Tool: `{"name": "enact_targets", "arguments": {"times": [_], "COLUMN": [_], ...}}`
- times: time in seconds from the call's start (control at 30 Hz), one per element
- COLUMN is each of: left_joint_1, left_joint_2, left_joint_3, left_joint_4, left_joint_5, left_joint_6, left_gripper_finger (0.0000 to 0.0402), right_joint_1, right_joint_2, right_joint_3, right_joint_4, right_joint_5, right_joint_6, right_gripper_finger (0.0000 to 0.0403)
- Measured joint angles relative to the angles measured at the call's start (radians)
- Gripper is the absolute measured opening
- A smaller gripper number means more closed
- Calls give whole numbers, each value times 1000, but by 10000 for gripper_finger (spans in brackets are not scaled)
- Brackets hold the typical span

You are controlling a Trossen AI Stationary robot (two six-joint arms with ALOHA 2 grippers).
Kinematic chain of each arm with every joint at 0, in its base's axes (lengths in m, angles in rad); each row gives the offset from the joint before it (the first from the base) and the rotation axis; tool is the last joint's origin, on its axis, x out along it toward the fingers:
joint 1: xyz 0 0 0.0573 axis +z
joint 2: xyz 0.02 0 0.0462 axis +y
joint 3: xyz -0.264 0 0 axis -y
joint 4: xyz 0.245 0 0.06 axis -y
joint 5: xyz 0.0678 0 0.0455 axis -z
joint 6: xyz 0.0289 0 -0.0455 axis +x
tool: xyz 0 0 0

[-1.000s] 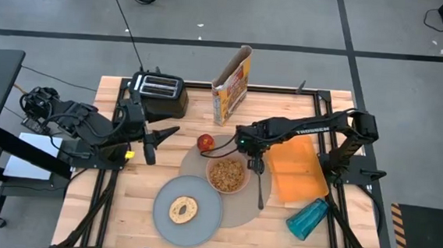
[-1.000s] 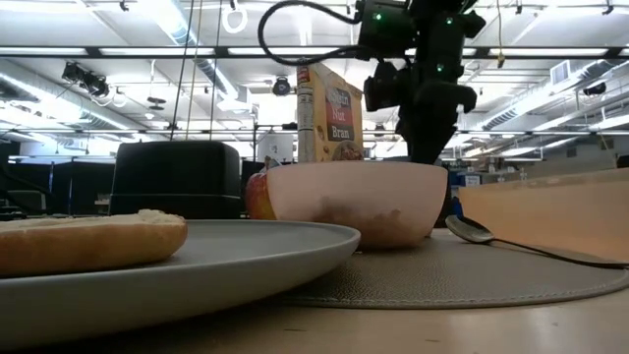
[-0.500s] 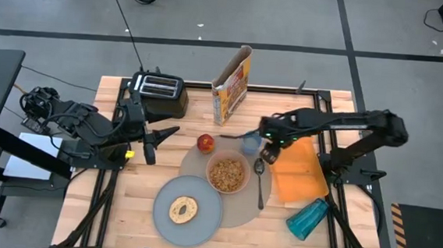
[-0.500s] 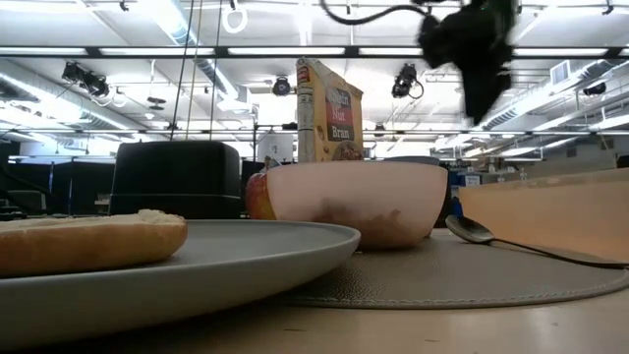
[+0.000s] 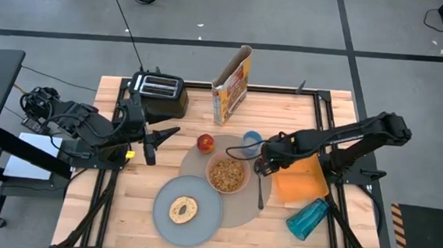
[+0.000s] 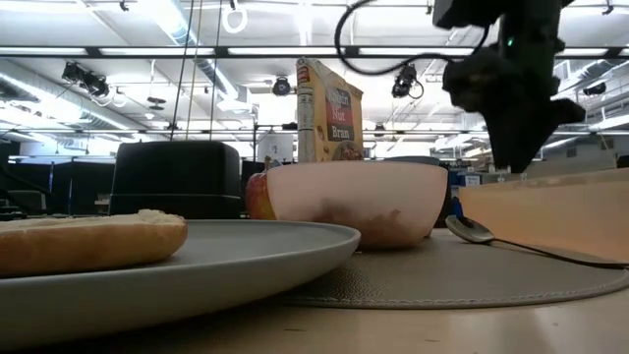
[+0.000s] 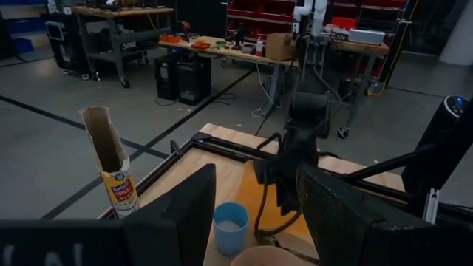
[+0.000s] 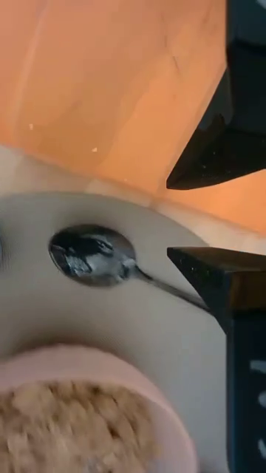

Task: Arrange a breakfast setting
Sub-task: Adjust the orange bin, then move the light blue cup to the top right of the table

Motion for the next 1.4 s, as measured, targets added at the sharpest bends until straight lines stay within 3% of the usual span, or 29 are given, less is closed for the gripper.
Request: {"name": "enact_targets", "arguments": {"times": [0.4,0.67,0.87,1.1,1.4], "left_joint_1": [0,-33,-65,-80,-80], "left_joint_2": [0,0,0,0,0], "left_joint_3": [0,0,0,0,0], "left_joint_4": [-11,-11,-11,-11,-16], "left_joint_5": [16,48,48,48,48], "left_joint_6": [1,17,26,26,34], "left_gripper_finger": [197,197,197,197,197], "right_joint_1": [-64,-131,-187,-229,-215], "right_joint_2": [168,155,136,135,55], "right_joint_3": [-4,-4,-4,-4,32], "right_joint_4": [5,1,-6,-38,-106], "right_joint_5": [30,64,66,62,77], "right_joint_6": [56,82,94,115,35], "right_gripper_finger": [97,44,28,45,135]}}
